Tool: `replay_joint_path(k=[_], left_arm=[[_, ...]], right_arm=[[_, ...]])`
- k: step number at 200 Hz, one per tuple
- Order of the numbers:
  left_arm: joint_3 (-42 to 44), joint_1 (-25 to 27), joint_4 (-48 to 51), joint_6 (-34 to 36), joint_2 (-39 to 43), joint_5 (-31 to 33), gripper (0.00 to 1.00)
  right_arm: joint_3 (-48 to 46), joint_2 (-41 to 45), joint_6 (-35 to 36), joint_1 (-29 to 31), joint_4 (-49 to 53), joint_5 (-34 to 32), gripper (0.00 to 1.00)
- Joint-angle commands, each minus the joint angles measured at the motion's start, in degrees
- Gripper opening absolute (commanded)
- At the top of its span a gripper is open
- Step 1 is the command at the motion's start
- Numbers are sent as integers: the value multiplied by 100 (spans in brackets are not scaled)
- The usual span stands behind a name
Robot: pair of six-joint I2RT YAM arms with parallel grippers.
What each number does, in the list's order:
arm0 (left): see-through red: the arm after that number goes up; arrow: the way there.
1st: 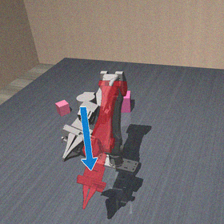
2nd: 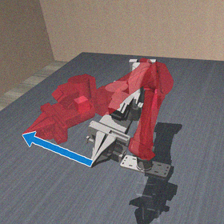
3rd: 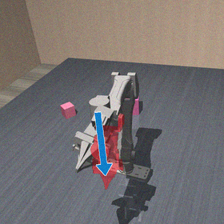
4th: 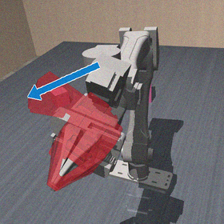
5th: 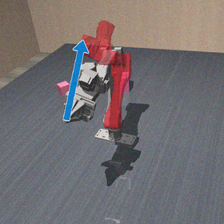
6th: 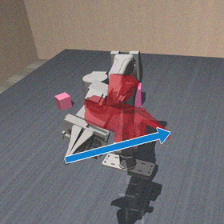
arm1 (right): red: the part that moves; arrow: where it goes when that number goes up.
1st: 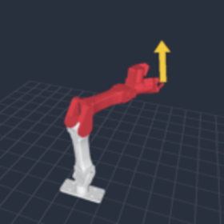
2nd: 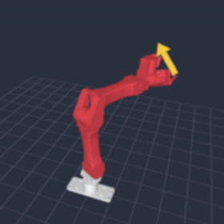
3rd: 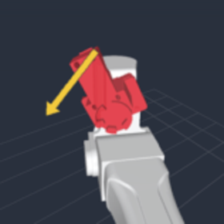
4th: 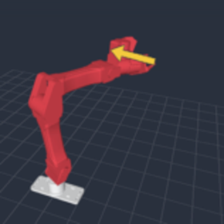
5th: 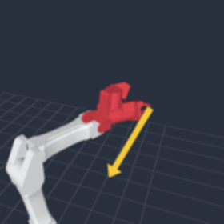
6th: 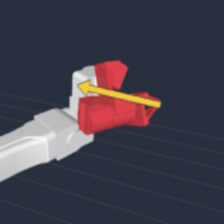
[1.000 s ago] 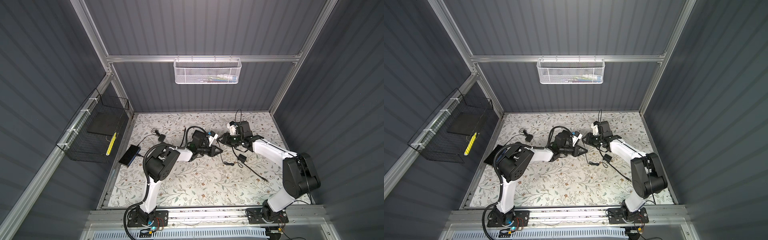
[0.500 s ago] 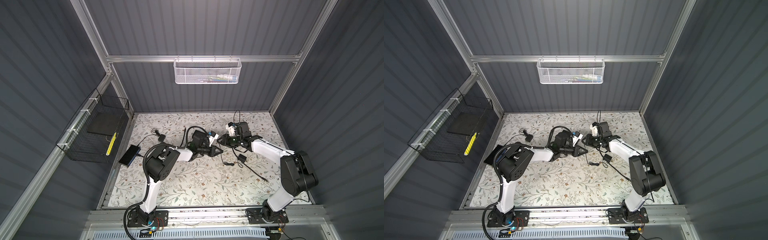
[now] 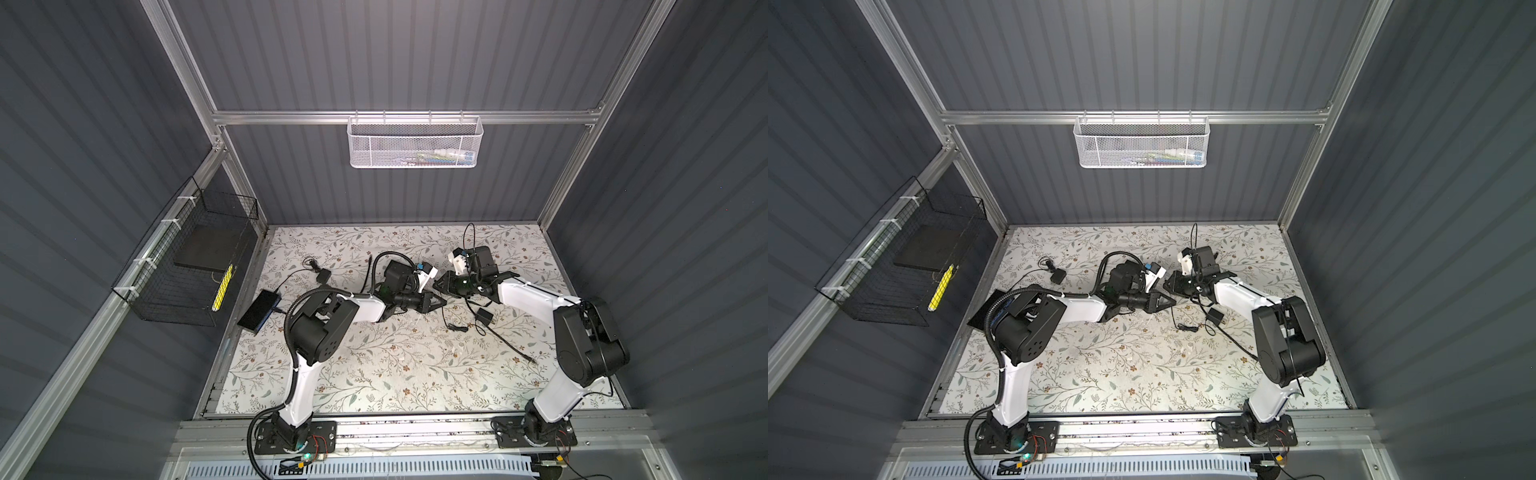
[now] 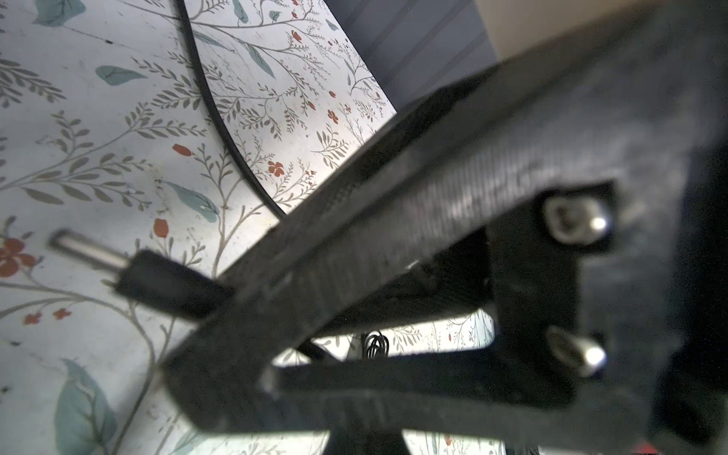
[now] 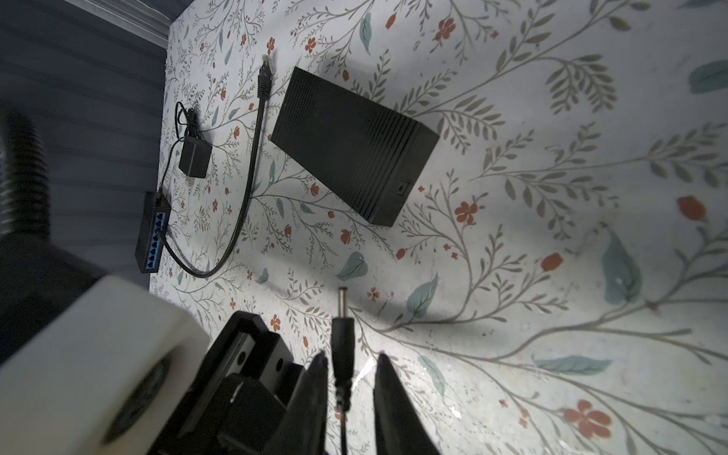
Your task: Insert the plug into the switch port
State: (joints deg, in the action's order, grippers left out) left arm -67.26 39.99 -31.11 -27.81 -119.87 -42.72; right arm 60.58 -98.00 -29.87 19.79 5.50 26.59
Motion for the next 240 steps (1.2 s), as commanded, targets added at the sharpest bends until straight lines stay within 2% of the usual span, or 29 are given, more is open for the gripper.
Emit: replay_joint_path(k=[1,48,76,107,240], left_arm=[[-95,18,70,136,193,-131,0],[-59,18,62,142,185,-105,0],[-59,18,40,129,166,-119,0],[-61,18,40,127,170,-136,0],[-59,18,44,136,191,-160,0]], right_arm=[[-28,35,13,34,-76,-55,20],[-35,146,37,38,-57,-94,16],[-55,202,41,34,-37,-148,21],[-46,212,-10,31,-80,-206,21],[-72,188,-102,34,-173,-169,9]])
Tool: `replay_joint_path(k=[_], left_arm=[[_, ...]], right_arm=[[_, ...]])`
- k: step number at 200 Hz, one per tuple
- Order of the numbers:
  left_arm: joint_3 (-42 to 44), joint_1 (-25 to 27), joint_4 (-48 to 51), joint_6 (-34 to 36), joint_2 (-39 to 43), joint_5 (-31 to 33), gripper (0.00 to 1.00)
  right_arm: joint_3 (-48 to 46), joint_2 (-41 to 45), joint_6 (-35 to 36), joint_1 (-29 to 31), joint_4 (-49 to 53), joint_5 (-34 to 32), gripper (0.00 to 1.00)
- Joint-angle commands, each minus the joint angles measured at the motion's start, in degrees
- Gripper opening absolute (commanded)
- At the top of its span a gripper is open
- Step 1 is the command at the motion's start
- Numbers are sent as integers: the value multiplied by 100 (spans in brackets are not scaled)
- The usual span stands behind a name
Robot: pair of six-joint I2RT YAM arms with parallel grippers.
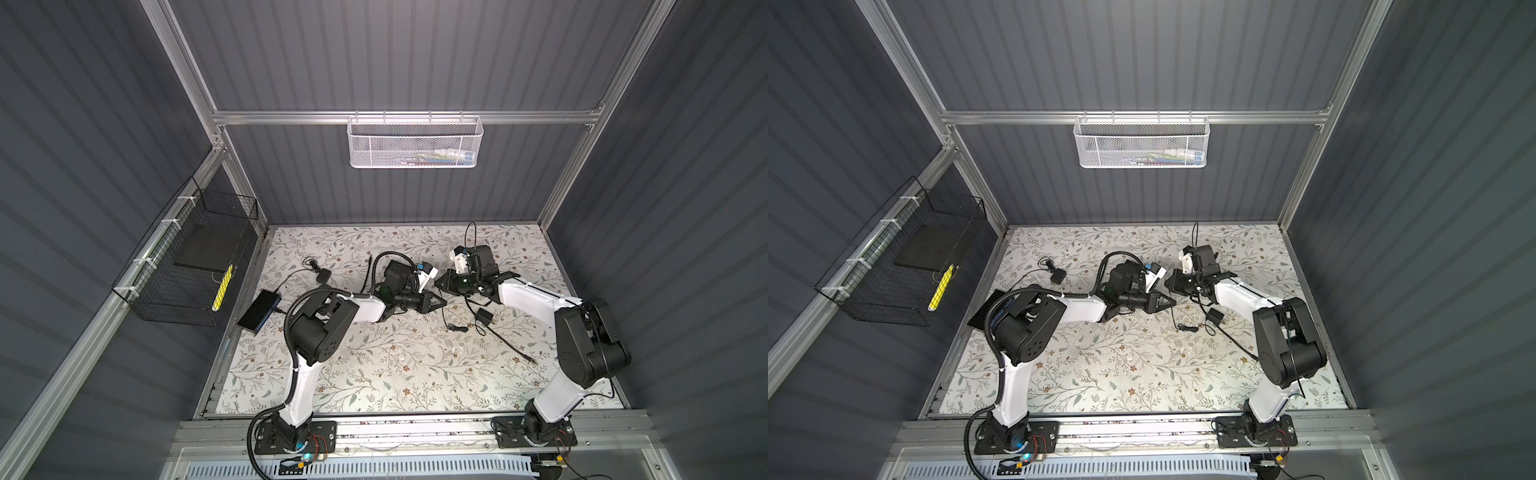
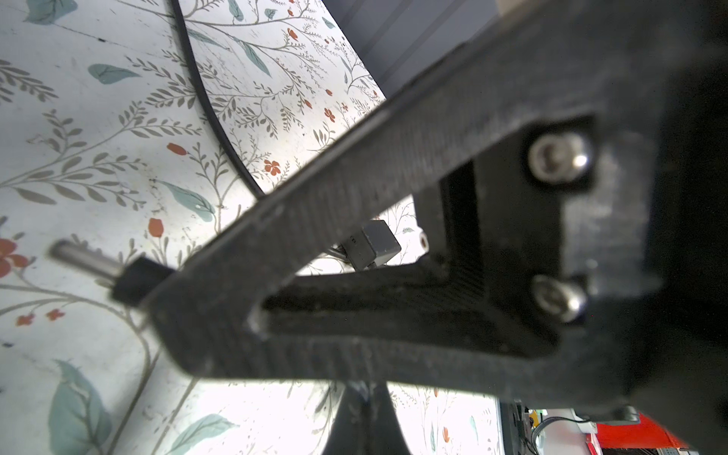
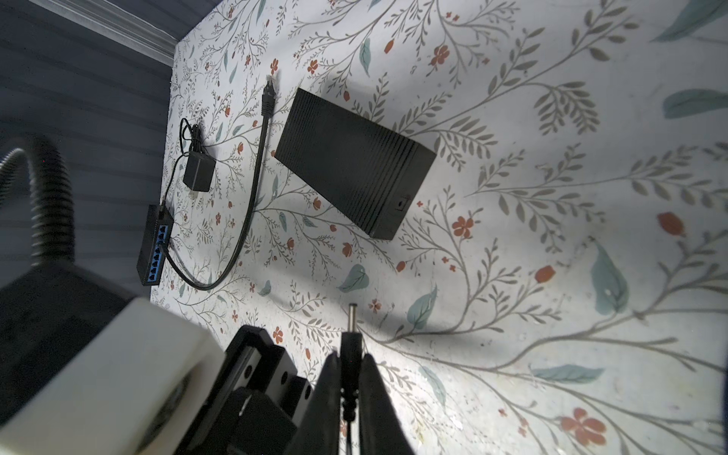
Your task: Insert the plug into the switch port
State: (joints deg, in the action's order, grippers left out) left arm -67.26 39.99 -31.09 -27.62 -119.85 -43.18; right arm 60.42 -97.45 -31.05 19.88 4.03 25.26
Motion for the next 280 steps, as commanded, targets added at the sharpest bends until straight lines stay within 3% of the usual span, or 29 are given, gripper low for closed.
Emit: replay_joint_path(k=[1,31,56,81,116,153,179,221,280], left_arm=[[-59,18,42,116,190,-113,0],[-42,10,68,142,232,-72,0],[-24,1,226,259,323,38,32],[151,-106,260,292,528,111,44],[501,-528,413,366,1075,19,46],[801,-1386,894,565,1493,192,44],[236,-1862,1939,978,1315,715,44],[-1057,-2025,3080,1366,612,1350,44],[-2009,-1925,3968,1775,-163,1781,45]], right_arm=[[-57,132,18,29,-26,-37,9],[-58,138,153,23,80,-89,6],[-86,184,394,18,170,-227,3],[-82,209,720,3,304,-435,2],[-83,235,1157,-28,378,-768,2],[-143,322,1728,-32,383,-1101,4],[-133,342,2333,-2,412,-1155,9],[295,22,3212,110,709,-1498,8],[1179,-777,3320,225,1213,-1586,4]])
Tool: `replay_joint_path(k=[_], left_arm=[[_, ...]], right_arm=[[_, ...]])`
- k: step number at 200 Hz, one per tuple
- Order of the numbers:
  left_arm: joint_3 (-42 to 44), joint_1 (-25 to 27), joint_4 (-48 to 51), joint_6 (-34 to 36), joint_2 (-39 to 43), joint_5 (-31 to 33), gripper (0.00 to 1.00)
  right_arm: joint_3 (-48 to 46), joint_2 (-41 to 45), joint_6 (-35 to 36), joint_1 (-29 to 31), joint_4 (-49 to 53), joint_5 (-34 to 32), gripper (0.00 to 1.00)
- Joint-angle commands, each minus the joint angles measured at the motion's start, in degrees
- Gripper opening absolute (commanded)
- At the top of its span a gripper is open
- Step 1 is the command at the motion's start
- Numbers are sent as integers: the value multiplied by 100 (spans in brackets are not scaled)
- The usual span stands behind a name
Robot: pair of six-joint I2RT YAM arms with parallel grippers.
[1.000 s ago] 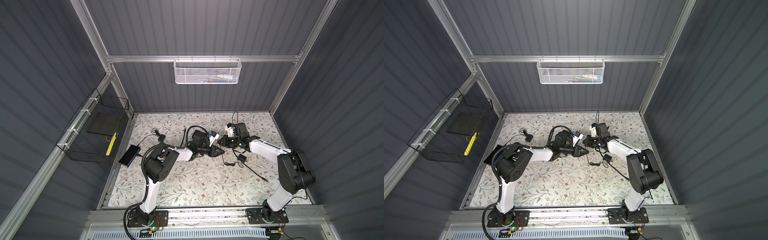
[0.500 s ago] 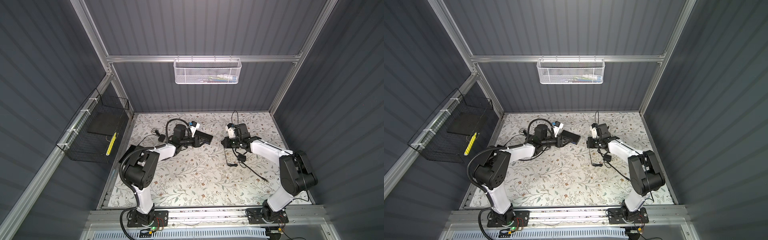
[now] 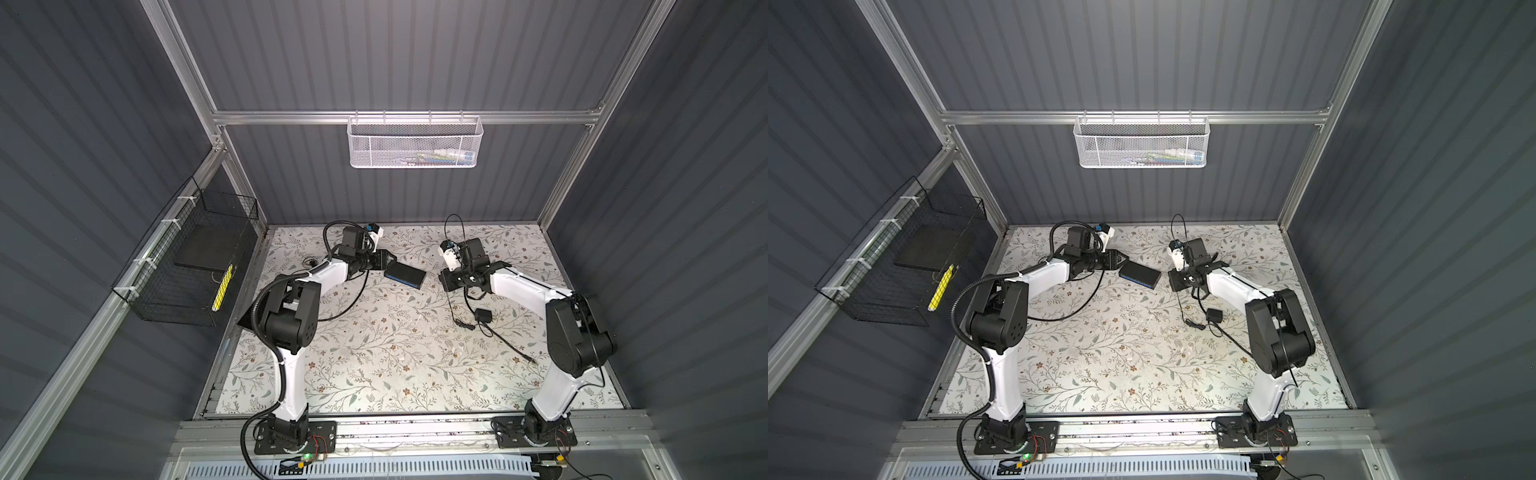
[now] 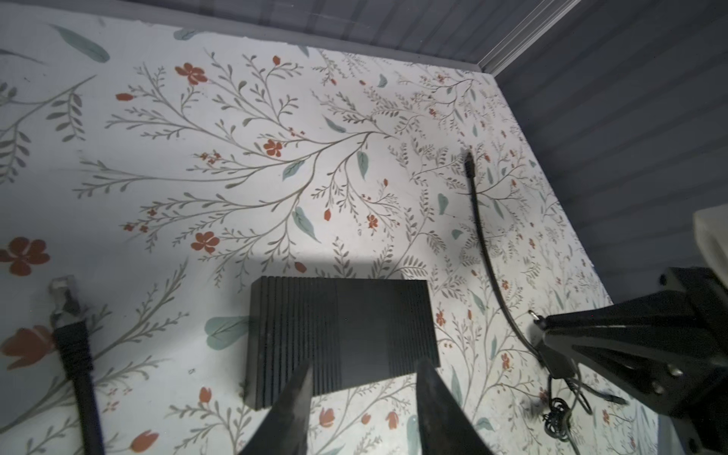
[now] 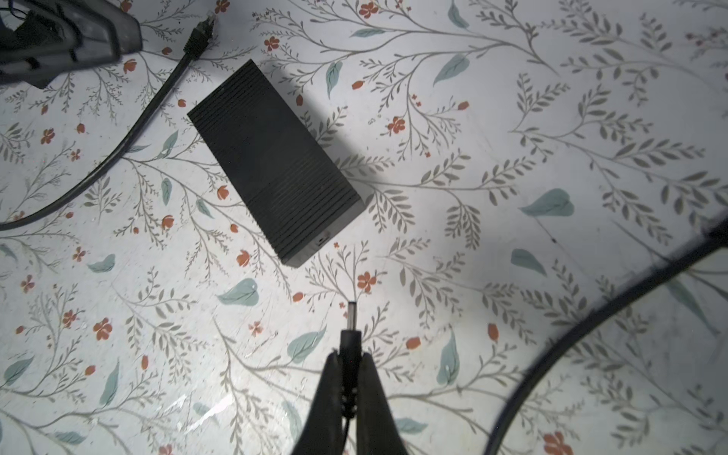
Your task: Insert the plug into the switch port
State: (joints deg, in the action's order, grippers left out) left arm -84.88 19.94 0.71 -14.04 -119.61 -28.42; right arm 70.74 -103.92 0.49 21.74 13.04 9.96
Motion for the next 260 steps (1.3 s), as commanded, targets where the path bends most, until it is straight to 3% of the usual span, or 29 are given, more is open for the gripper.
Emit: replay_joint_path(k=[1,123,260], left_arm=[[-252,80,798,428,-195,309,45],[-1793,141,1177,762,-1477,-18,46],[-2306,133,1436,971,-1886,-189,46]], right_arm=[[149,-134,164,40,308,-51,4],[511,-1106,-191,270,84,224,4],[994,-1544,-58,270,152,421,3]])
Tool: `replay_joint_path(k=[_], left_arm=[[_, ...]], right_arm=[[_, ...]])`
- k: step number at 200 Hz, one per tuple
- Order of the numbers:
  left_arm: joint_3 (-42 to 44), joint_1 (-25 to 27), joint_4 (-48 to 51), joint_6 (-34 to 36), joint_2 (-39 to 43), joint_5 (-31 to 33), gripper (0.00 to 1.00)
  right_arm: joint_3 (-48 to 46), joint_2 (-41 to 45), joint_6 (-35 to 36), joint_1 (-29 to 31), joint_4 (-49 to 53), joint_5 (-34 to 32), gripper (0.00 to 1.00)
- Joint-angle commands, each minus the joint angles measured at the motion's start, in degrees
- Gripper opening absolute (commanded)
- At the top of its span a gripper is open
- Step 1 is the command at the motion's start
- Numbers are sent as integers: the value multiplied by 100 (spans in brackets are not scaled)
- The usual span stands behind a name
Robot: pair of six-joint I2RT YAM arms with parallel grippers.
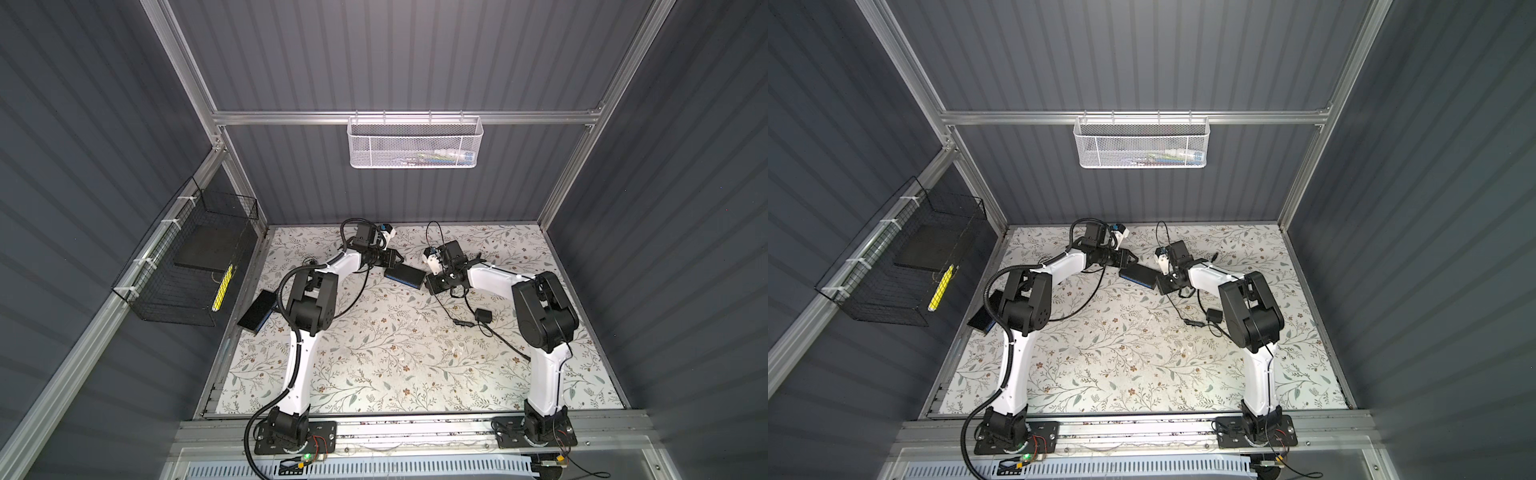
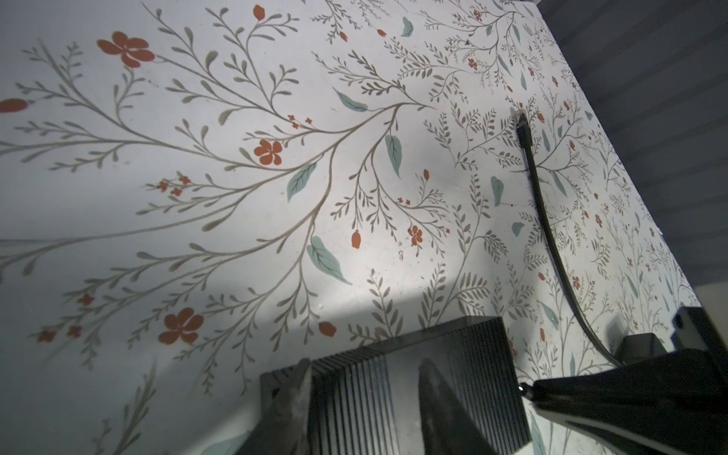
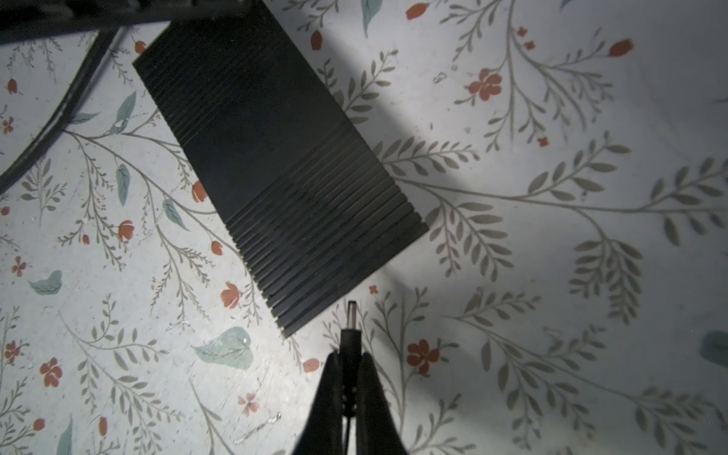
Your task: Insert the plug into the switch port
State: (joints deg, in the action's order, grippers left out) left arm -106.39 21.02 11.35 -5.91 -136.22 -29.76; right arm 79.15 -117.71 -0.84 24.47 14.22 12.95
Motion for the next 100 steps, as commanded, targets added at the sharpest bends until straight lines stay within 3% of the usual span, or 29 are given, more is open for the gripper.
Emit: replay_joint_path(k=[1,100], left_arm=[[-159,25,374,159,-222,-51,46],[-184,-182,696,484,-46,58,46]], right_arm=[[153,-164,75,-4,31,121,4],[118,-191,111,-13,-94,94,3]])
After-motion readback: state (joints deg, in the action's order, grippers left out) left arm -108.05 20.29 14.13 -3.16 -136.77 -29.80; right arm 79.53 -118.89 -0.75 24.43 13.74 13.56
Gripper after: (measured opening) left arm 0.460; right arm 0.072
